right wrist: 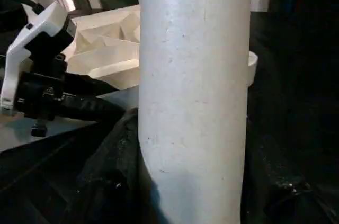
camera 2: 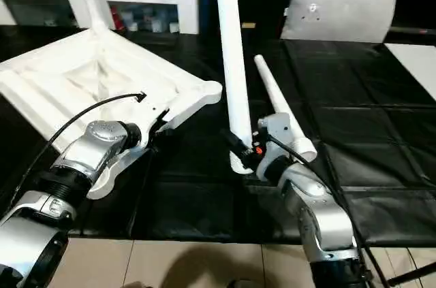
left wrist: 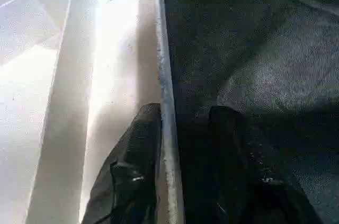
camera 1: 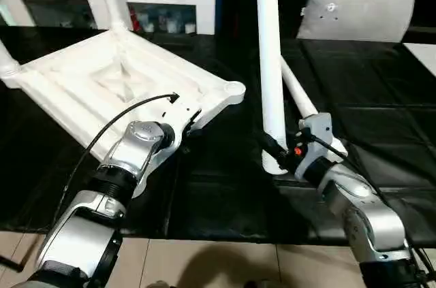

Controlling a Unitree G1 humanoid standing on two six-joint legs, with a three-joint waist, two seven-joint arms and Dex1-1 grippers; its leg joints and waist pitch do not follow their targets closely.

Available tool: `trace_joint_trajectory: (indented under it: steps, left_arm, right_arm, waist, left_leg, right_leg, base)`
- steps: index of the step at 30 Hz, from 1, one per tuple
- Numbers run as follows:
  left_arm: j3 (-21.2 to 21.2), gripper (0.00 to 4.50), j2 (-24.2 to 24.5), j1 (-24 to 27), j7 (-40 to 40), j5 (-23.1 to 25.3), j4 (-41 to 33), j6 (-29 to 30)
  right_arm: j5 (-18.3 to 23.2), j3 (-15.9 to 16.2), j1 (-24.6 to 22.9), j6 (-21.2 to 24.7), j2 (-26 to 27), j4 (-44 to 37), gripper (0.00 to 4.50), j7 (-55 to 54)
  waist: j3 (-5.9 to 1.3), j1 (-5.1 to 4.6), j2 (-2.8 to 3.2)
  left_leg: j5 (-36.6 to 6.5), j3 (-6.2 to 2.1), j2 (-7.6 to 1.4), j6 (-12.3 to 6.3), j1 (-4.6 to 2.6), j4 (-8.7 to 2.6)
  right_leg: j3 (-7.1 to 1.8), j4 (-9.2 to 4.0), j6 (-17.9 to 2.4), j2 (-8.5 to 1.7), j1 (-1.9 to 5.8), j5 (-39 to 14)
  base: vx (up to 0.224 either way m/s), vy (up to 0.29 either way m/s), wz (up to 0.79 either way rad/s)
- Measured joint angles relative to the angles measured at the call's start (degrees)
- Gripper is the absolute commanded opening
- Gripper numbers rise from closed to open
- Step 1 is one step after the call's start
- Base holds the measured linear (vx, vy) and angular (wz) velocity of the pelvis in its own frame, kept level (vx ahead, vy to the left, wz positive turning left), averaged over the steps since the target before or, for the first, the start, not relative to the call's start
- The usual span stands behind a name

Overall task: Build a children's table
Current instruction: Insert table leg to table base

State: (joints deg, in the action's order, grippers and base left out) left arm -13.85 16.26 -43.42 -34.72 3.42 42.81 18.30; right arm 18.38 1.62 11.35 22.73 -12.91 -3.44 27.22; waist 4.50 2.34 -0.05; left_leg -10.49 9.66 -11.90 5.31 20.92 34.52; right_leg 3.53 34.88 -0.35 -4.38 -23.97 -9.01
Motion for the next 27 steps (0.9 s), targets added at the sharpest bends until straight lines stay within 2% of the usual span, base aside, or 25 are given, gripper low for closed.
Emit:
trace_joint_trajectory:
  steps: [6, 10, 14, 17, 19, 22, 27]
  left_arm:
    - [-2.3, 0.83, 1.9, -2.0, -4.5, 2.4, 3.6, -5.4]
    - [-4.1, 0.55, 3.9, -1.8, -10.9, 3.2, 4.0, -10.5]
    - [-5.3, 0.32, 6.6, 0.3, -19.2, 2.8, 2.6, -16.1]
    - [-6.0, 0.23, 8.1, 1.4, -24.6, 2.2, 2.2, -18.8]
    - [-6.2, 0.19, 9.7, 4.5, -30.5, -0.1, -1.4, -19.7]
    - [-6.7, 0.11, 9.8, 6.9, -35.9, -2.2, -3.6, -21.6]
    - [-7.2, 0.02, 10.5, 7.4, -38.1, -2.4, -3.5, -24.2]
  right_arm:
    - [-0.1, 0.0, 0.1, 0.3, -0.9, 0.0, 1.90, 0.2]
    - [-0.2, -0.4, 0.2, 0.3, -1.5, 0.0, 1.90, 0.4]
    - [-0.2, -1.2, 0.7, 0.3, -2.2, 0.1, 1.90, 0.7]
    - [-0.2, -1.2, 0.7, 0.3, -2.5, 0.1, 1.90, 0.7]
    - [-0.2, -1.2, 0.7, 0.3, -2.6, 0.1, 1.90, 0.7]
    - [-0.2, -1.5, 0.7, 0.3, -2.9, 0.1, 1.90, 0.7]
    - [-0.2, -1.5, 0.5, 0.3, -2.9, 0.1, 1.90, 0.7]
  waist:
    - [-0.03, 0.10, 0.04]
    - [-0.08, 0.41, 0.12]
    - [-0.25, 1.59, 0.39]
    - [-0.46, 2.77, 0.72]
    - [-0.55, 2.84, 0.86]
    - [-0.66, 3.10, 1.04]
    - [-0.70, 2.58, 1.04]
  left_leg:
    - [0.0, -0.09, 0.00, 0.00, 0.08, -0.05]
    - [-0.1, -0.08, 0.00, -0.03, 0.09, -0.17]
    - [0.0, -0.14, -0.03, -0.02, 0.02, -0.19]
    - [0.0, -0.08, 0.03, -0.02, -0.41, -0.18]
    - [-0.1, 0.00, 0.16, -0.04, -0.75, -0.21]
    - [0.0, 0.10, 0.25, -0.04, -0.87, -0.23]
    - [0.0, 0.14, 0.26, -0.05, -0.84, -0.18]
  right_leg:
    - [0.06, -0.09, 0.0, -0.03, 0.01, 0.0]
    - [0.06, -0.13, -0.2, -0.05, -0.01, 0.1]
    - [0.13, -0.13, -0.2, -0.10, 0.05, 0.1]
    - [0.12, -0.11, 0.0, -0.32, 0.31, -0.1]
    - [0.12, -0.12, 0.3, -0.56, 0.66, -0.3]
    - [0.13, -0.12, 0.5, -0.89, 0.96, -0.4]
    - [0.01, -0.16, 0.6, -0.98, 1.04, -0.4]
  base:
    - [0.000, 0.000, 0.00]
    - [0.000, 0.000, 0.00]
    - [0.000, 0.000, 0.00]
    - [0.000, 0.000, 0.00]
    - [0.000, 0.000, 0.00]
    - [0.000, 0.000, 0.00]
    - [0.000, 0.000, 0.00]
